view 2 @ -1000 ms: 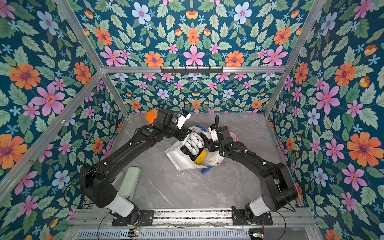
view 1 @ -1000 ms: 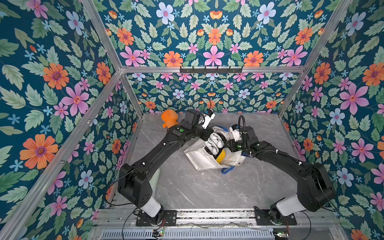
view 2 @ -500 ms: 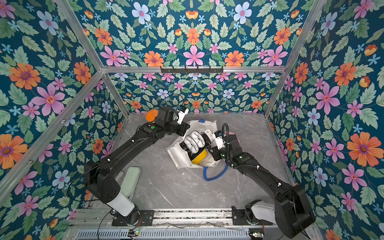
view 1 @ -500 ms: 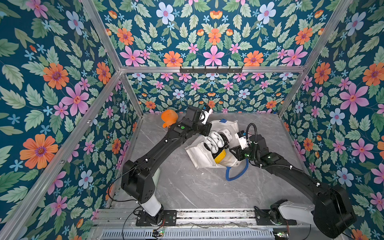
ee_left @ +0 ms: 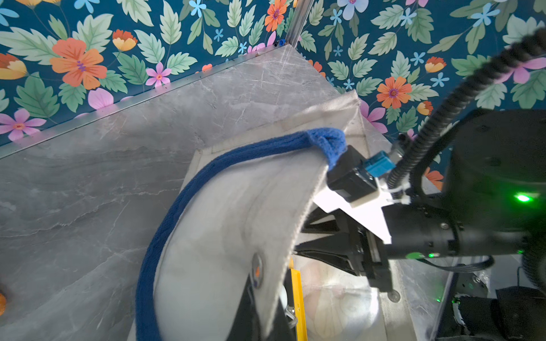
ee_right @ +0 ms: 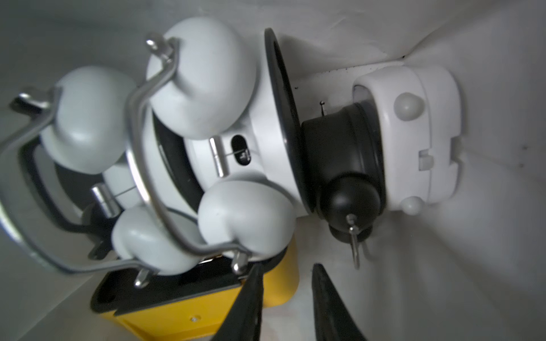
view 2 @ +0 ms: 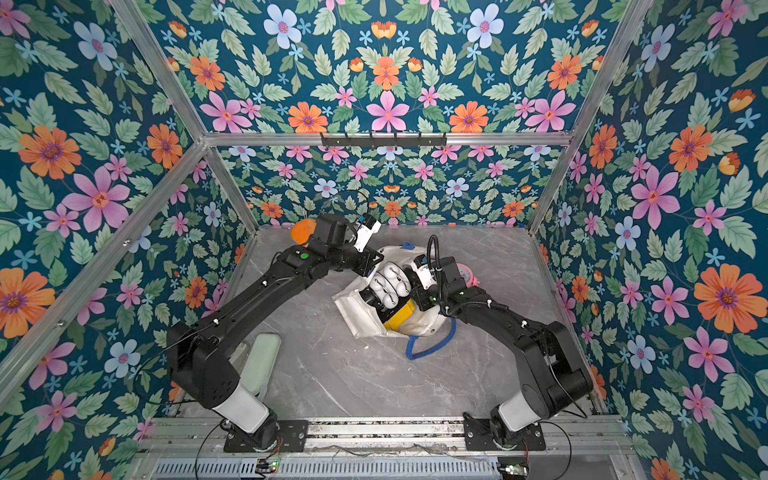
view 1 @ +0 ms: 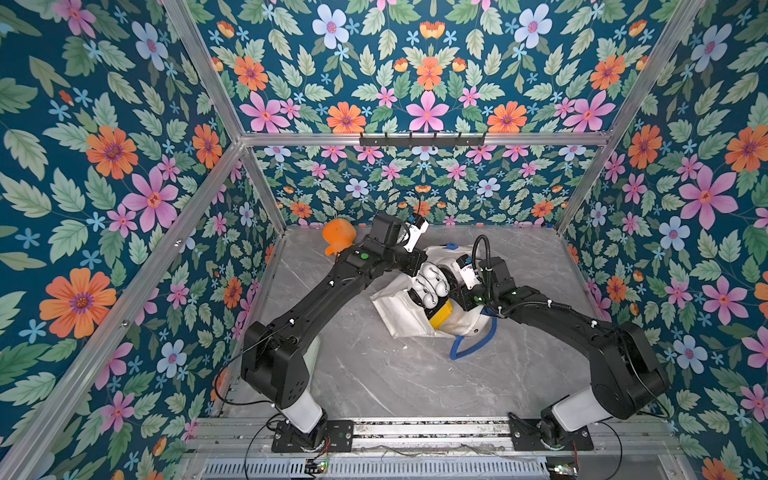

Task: Take the alarm clock out of the canvas bag
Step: Pick up the alarm from the canvas bag.

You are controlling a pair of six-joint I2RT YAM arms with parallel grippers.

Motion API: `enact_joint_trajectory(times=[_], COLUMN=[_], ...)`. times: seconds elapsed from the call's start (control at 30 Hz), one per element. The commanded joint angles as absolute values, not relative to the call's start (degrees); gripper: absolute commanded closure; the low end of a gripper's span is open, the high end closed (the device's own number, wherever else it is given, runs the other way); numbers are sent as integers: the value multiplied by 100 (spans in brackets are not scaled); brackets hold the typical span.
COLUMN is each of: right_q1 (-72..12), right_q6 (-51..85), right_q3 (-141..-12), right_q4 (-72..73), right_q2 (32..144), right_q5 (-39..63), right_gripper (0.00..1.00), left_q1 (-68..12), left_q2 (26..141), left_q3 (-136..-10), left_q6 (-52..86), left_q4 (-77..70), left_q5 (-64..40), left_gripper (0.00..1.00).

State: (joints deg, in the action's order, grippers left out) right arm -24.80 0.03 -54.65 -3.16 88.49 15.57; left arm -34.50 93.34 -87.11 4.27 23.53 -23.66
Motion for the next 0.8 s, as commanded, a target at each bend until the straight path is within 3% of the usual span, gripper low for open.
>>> enact_joint_trajectory(times=[0.0, 0.4, 0.77], right_q1=[-2479, -2426, -2365], right_q6=[-218, -290, -206], right_q3=[-5545, -5589, -5889], right_q4=[-247, -191, -196], right_q2=[8977, 9250, 9724], right_q5=[1155, 484, 530], right_gripper=[70, 76, 77], left_q1=[-3454, -3454, -3454], left_q2=[9272, 9255, 9239], left_q3=[-8710, -8704, -8701], left_q6=[344, 316, 316], left_q4=[2101, 2121, 2138], left_q5=[-2680, -2758, -2803], left_gripper=[100, 100, 100])
